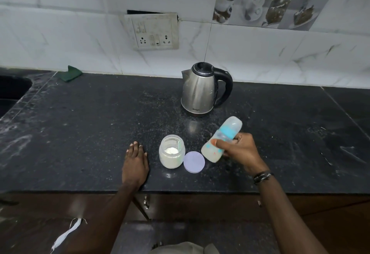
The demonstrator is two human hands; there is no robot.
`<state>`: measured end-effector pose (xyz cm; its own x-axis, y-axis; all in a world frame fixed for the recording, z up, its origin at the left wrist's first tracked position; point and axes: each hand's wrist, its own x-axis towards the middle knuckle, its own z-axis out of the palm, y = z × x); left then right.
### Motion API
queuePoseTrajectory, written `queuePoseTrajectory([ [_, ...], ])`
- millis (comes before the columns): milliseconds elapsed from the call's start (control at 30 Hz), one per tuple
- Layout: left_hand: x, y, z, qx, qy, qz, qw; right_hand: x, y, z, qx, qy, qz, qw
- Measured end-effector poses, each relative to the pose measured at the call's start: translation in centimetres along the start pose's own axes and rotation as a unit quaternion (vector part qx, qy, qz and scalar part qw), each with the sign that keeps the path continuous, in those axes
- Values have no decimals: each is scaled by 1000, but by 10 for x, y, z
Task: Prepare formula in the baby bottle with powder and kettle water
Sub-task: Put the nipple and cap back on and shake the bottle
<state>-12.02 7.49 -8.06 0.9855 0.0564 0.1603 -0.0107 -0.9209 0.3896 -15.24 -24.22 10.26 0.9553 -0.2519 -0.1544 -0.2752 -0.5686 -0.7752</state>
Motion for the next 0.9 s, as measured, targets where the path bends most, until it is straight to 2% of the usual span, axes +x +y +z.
queuePoseTrajectory([
  [33,0,0,0,-1,-1,0,1000,1,0,-1,-4,21,12,1000],
  [100,-1,0,1,0,-4,-6,1000,2,-3,-3,78,13,74,994],
  [200,-1,0,0,-6,1,-4,1000,0,-4,-4,42,-20,25,999],
  [267,-1,1,0,-6,2,-1,1000,1,-5,-5,28,21,37,999],
  [333,-3,1,0,-8,-3,-6,1000,2,-8,-7,52,21,79,995],
  [433,-2,-1,-1,-9,1,1,1000,1,-7,-6,21,-20,34,999],
  [567,-4,0,-1,-17,-1,-4,1000,0,-11,-6,28,12,81,996],
  [633,-5,0,-2,-23,4,-4,1000,-2,-9,-3,16,-23,45,999],
  [700,-4,1,-2,-23,7,1,1000,-3,-10,-2,3,-6,26,1000],
  [800,-4,0,-1,-26,7,-5,1000,-3,-15,-3,-13,16,62,998],
  [867,-3,-1,0,-26,14,-4,1000,-4,-14,-3,-28,-27,19,999],
  [900,-2,-2,0,-24,17,-1,1000,-2,-12,-3,-30,-23,11,999],
])
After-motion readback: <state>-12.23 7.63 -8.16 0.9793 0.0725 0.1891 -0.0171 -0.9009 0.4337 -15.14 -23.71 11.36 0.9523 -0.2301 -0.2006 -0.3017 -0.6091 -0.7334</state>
